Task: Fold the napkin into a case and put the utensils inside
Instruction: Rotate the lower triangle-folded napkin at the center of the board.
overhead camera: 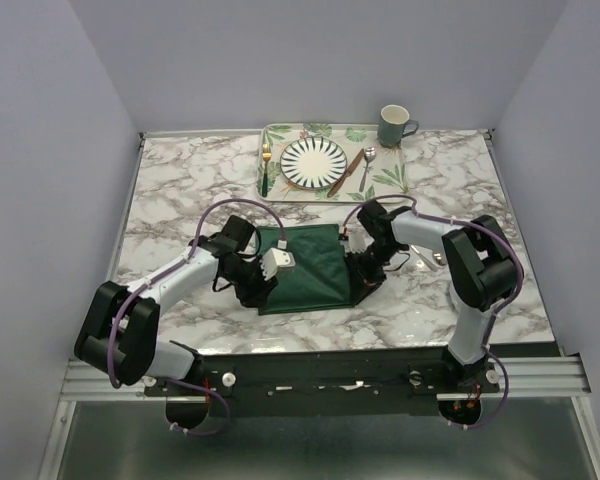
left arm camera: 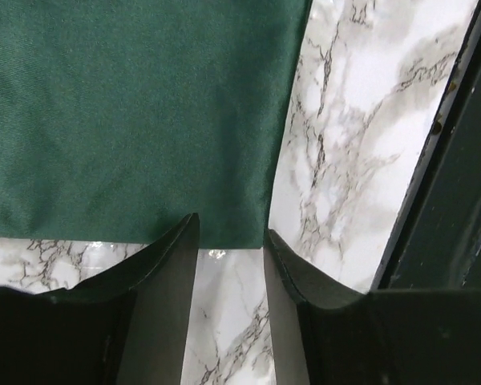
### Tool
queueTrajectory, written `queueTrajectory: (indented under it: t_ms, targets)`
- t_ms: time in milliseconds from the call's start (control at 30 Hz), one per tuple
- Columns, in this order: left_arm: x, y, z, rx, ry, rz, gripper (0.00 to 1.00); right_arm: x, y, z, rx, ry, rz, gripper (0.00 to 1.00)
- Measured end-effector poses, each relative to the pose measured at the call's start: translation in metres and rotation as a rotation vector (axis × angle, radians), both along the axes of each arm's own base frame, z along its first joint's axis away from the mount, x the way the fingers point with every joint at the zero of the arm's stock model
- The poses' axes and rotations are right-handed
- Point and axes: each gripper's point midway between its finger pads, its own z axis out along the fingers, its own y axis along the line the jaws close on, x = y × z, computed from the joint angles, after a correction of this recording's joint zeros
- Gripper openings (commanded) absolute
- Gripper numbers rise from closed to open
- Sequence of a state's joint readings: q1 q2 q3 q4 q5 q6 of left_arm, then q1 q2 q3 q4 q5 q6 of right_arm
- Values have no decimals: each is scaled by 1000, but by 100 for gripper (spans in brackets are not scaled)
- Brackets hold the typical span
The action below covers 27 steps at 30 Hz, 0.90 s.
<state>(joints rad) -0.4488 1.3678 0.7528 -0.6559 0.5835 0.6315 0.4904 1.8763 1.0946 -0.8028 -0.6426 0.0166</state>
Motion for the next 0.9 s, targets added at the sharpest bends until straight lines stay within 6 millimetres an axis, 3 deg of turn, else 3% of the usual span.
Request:
queueTrajectory:
  t_ms: [67,200,367,467,567,600,767,900]
  targets:
    - [-1,2,1,2,0,-13,60,-2,-2,6,6,-7,15,43]
    - [13,5,27,-76,-42,62,62,-1,-4,33,44,-80,38,44]
    - [84,5,86,-262,-95,345,65,30,5,74,125,-252,46,58]
    - [120,-2,98,-347,-11,500,65,46,12,85,168,-310,37,62]
    - [152,-10,90,-439,143,642,63,55,25,90,233,-310,20,62]
    - [159,-12,79,-471,218,698,62,57,29,89,247,-298,15,62]
    - [175,-16,44,-528,434,846,57,50,50,69,300,-162,-2,61]
    - [185,-17,17,-529,521,910,54,38,56,49,296,-80,5,57]
